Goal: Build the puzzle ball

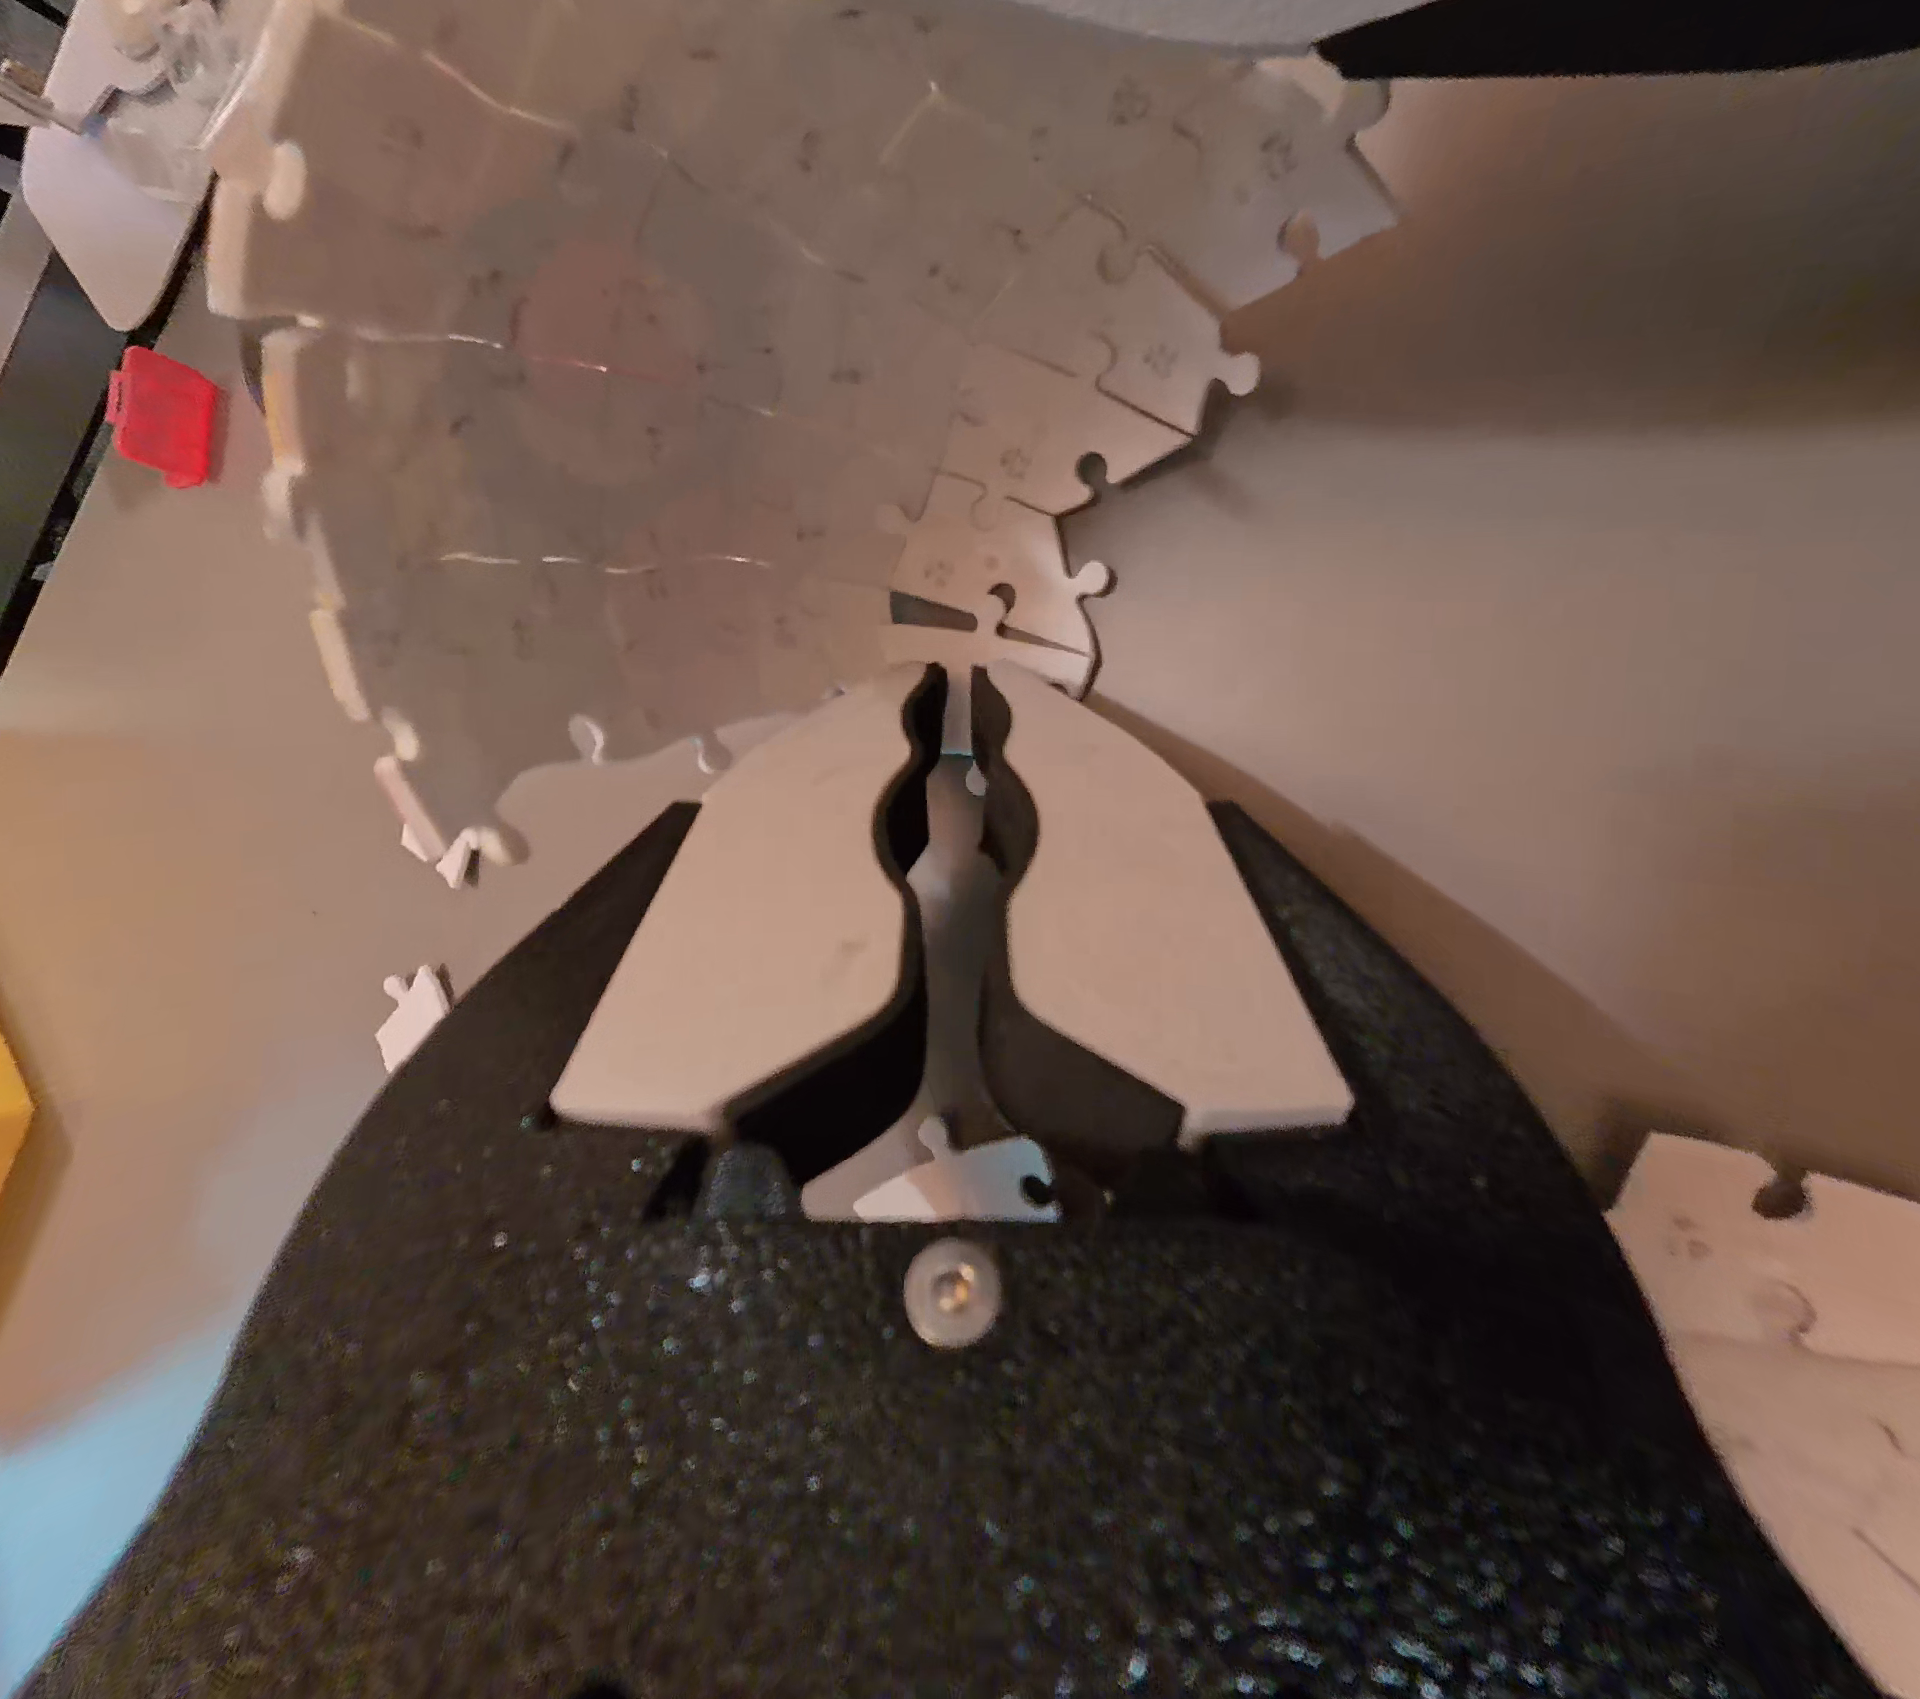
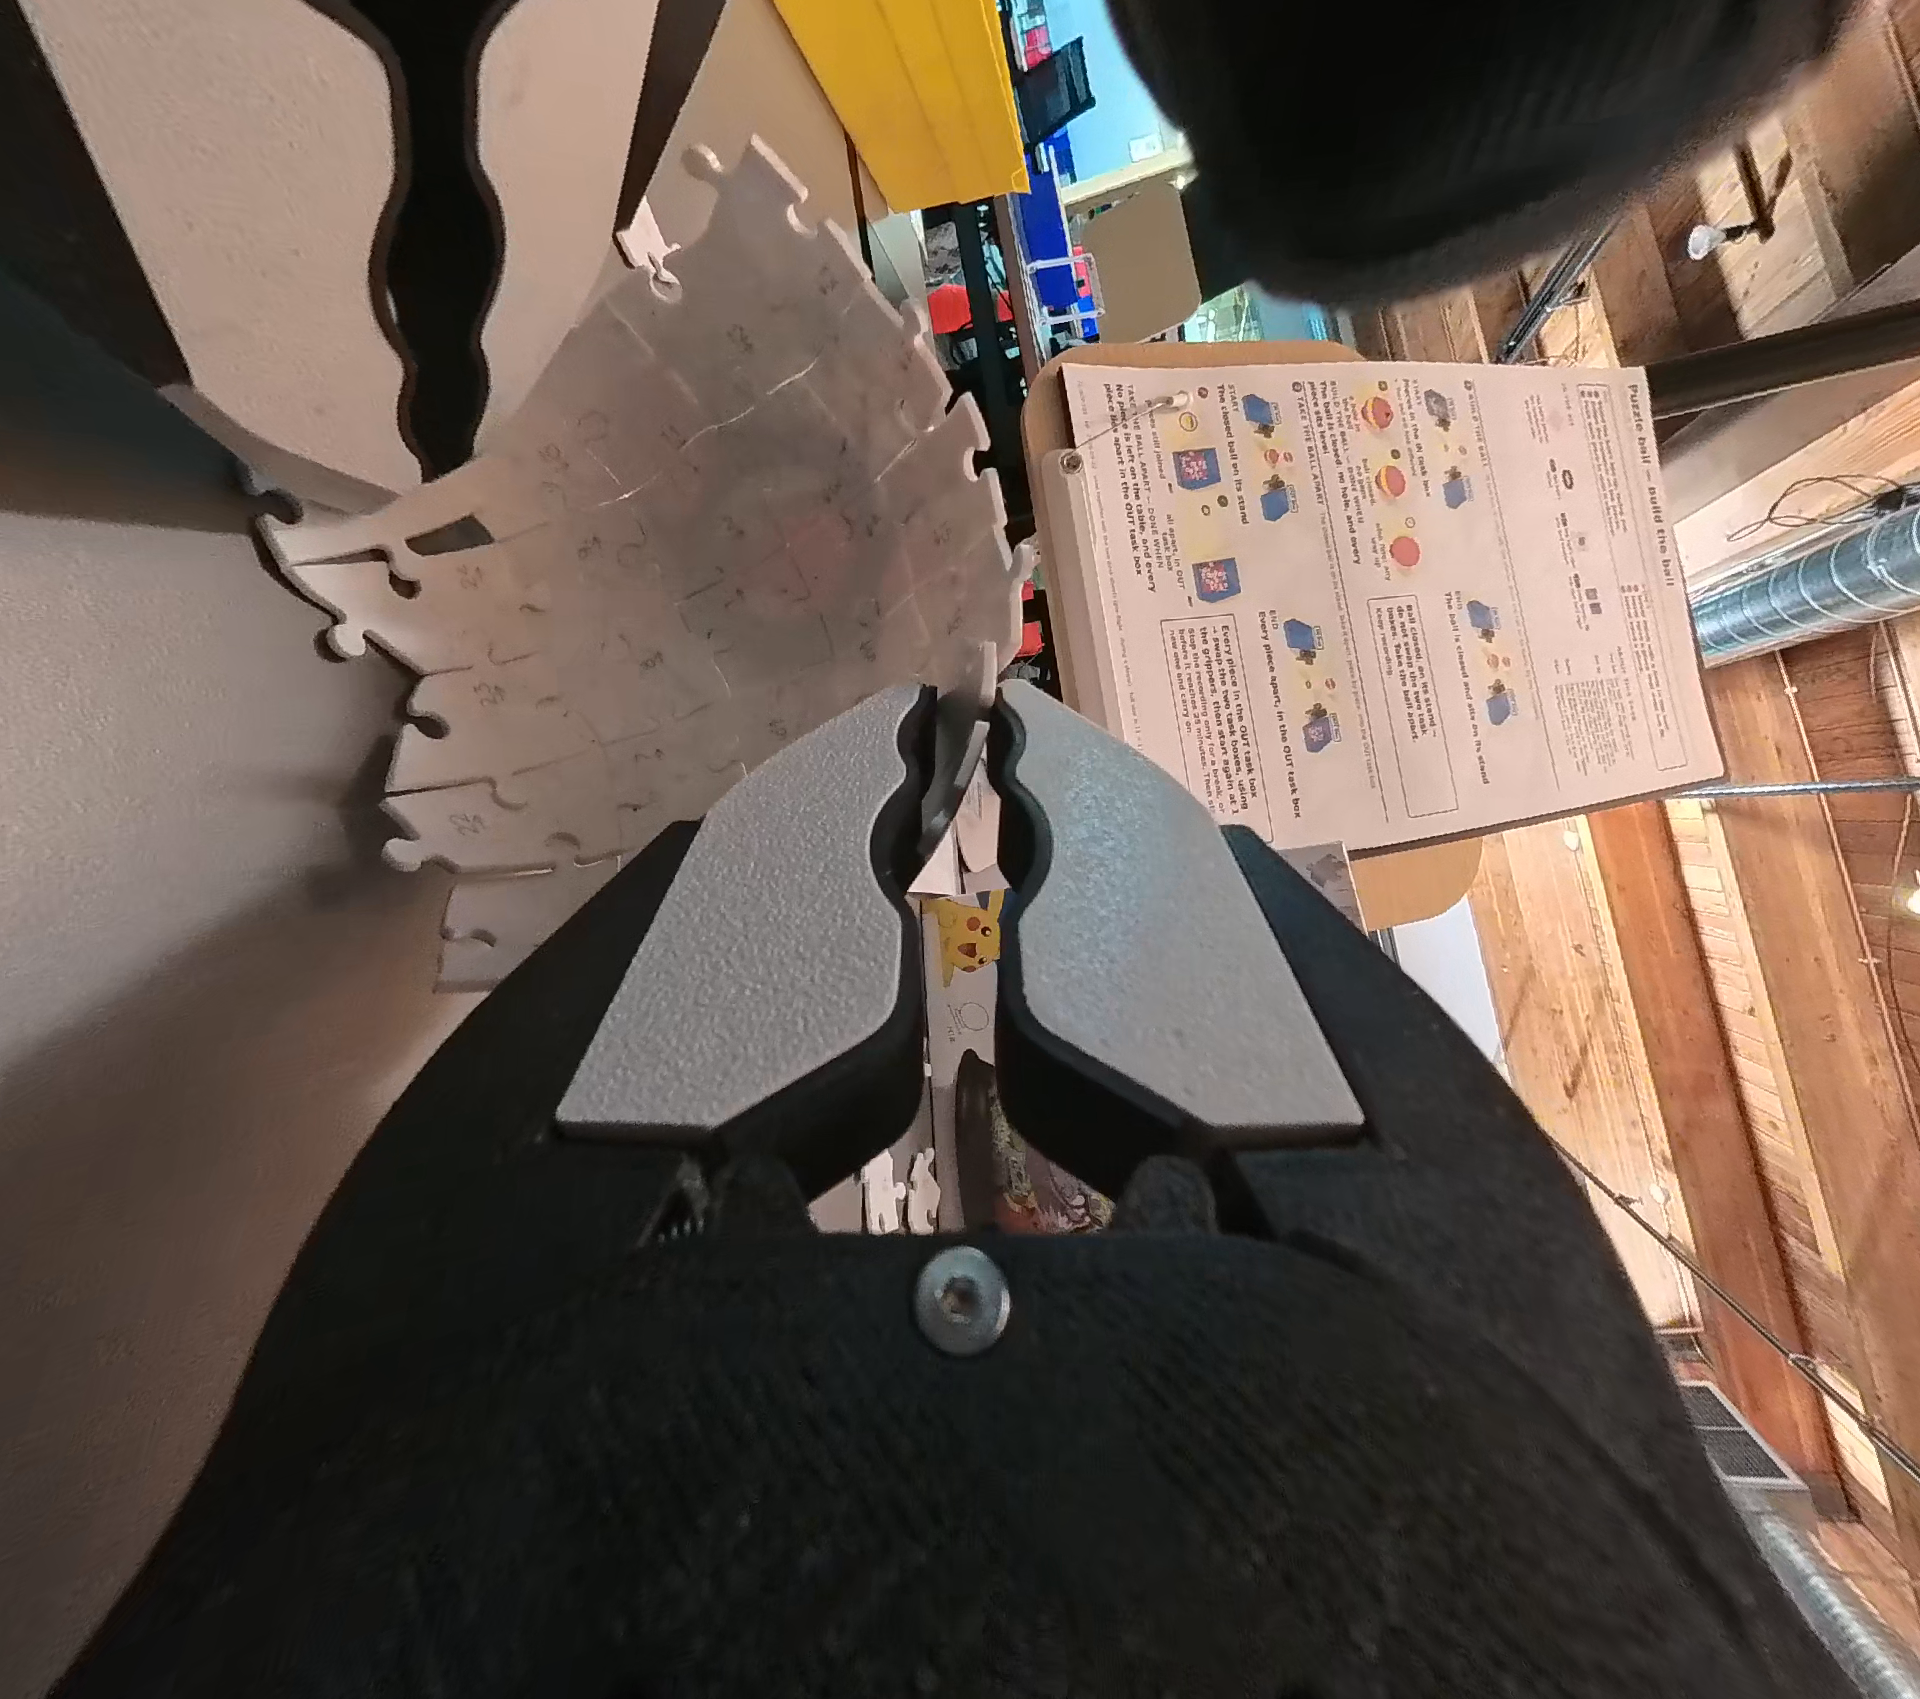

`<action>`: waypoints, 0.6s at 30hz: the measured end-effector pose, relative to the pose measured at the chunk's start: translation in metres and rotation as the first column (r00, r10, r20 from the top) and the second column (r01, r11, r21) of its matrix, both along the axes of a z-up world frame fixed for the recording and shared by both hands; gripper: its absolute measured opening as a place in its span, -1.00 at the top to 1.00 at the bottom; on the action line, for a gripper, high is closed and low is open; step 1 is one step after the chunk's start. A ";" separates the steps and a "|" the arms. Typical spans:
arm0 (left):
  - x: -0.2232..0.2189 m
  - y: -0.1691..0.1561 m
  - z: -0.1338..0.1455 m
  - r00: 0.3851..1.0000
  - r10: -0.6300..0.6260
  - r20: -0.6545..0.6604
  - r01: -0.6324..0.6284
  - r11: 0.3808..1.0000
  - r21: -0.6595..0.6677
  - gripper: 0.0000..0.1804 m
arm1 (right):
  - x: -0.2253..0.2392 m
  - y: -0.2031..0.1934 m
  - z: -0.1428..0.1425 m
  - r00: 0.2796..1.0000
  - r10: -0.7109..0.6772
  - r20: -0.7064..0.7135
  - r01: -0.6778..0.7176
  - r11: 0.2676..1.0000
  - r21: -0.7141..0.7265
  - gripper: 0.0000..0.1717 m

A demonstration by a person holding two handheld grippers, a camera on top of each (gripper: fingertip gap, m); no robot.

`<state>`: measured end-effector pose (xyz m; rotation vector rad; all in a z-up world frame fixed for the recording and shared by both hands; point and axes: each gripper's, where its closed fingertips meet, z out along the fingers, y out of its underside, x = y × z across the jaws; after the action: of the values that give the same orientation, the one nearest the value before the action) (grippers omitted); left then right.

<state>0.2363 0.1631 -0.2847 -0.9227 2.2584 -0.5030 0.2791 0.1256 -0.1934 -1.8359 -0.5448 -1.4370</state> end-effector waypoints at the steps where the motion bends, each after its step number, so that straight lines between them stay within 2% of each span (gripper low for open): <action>1: 0.000 0.000 0.000 1.000 -0.002 -0.002 0.002 1.000 -0.006 0.96 | 0.000 0.000 0.000 1.000 0.001 0.001 -0.001 1.000 0.000 0.90; 4: 0.000 0.000 0.000 1.000 -0.018 -0.008 0.018 1.000 -0.005 0.96 | -0.001 0.000 0.000 1.000 0.004 0.002 -0.004 1.000 0.001 0.90; 11: 0.005 -0.001 0.000 0.998 -0.065 0.022 0.062 0.991 0.118 1.00 | 0.000 0.000 0.001 1.000 0.004 0.003 -0.004 1.000 0.003 0.90; 15: 0.008 -0.006 0.011 0.997 -0.007 0.075 0.004 0.999 0.033 1.00 | 0.000 0.000 0.000 1.000 0.003 0.007 -0.003 1.000 0.001 0.90; 18: 0.008 0.001 0.011 0.996 0.067 0.055 -0.067 0.998 0.013 1.00 | 0.000 0.000 0.000 1.000 0.003 0.006 -0.003 1.000 0.001 0.90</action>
<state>0.2448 0.1645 -0.2739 -0.9625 2.1717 -0.4757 0.2790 0.1258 -0.1930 -1.8300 -0.5493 -1.4409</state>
